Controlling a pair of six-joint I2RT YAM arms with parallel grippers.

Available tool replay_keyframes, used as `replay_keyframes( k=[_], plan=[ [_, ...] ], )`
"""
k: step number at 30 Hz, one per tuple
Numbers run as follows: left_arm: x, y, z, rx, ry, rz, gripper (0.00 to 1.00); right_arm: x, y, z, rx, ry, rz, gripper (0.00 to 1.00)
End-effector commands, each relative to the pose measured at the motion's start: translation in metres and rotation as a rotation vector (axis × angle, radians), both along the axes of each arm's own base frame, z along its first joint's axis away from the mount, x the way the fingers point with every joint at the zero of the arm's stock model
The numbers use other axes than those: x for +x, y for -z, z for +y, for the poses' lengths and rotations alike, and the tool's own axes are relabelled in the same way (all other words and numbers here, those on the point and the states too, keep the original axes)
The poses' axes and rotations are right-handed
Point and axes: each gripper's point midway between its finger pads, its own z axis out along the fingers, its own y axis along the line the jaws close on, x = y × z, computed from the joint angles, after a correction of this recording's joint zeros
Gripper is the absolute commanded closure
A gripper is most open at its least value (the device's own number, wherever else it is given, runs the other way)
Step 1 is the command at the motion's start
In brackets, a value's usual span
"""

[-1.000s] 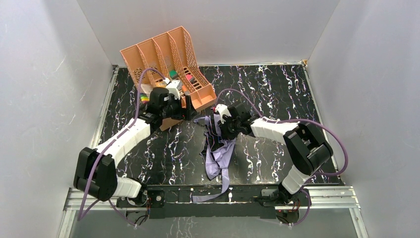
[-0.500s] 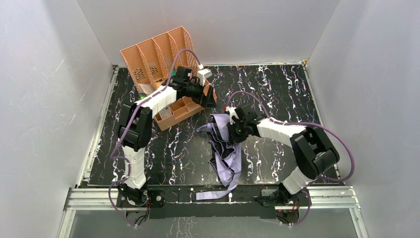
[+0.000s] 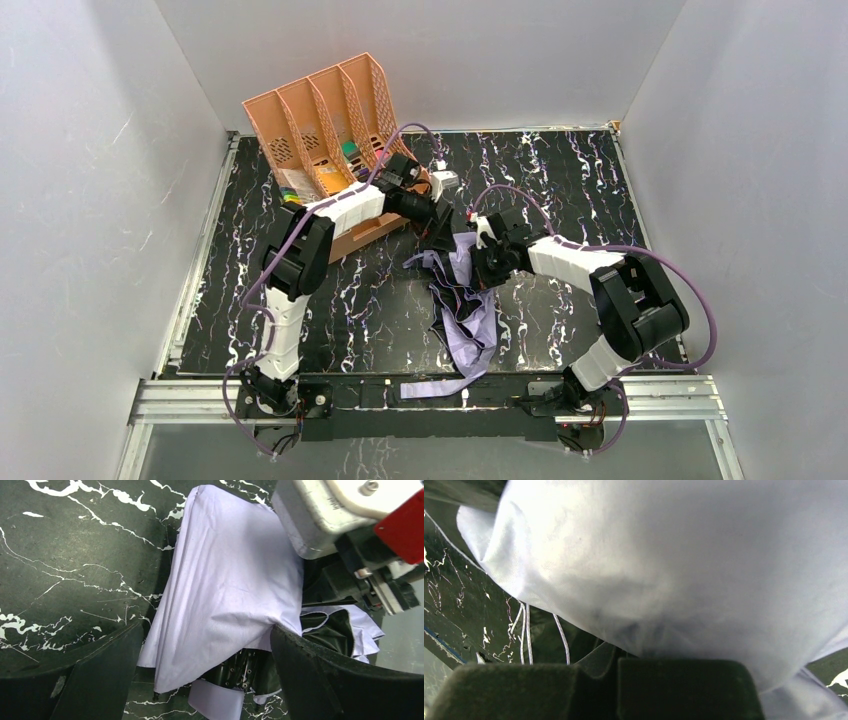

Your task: Put away the umbrella

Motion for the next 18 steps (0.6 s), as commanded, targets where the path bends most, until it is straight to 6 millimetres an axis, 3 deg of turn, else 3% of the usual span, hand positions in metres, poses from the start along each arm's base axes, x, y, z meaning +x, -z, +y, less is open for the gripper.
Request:
replay_keyframes(
  k=[1, 6, 18],
  plan=[
    [-0.012, -0.029, -0.007, -0.103, 0.074, 0.027, 0.02, -0.026, 0.025, -0.028, -0.118, 0.016, 0.105, 1.00],
    [-0.023, -0.022, -0.001, -0.094, 0.084, 0.051, 0.02, -0.027, 0.025, -0.028, -0.118, 0.016, 0.108, 1.00],
    [-0.046, -0.066, 0.008, -0.125, 0.111, 0.040, 0.03, -0.017, 0.027, -0.042, -0.185, 0.085, 0.115, 1.00]
  ],
)
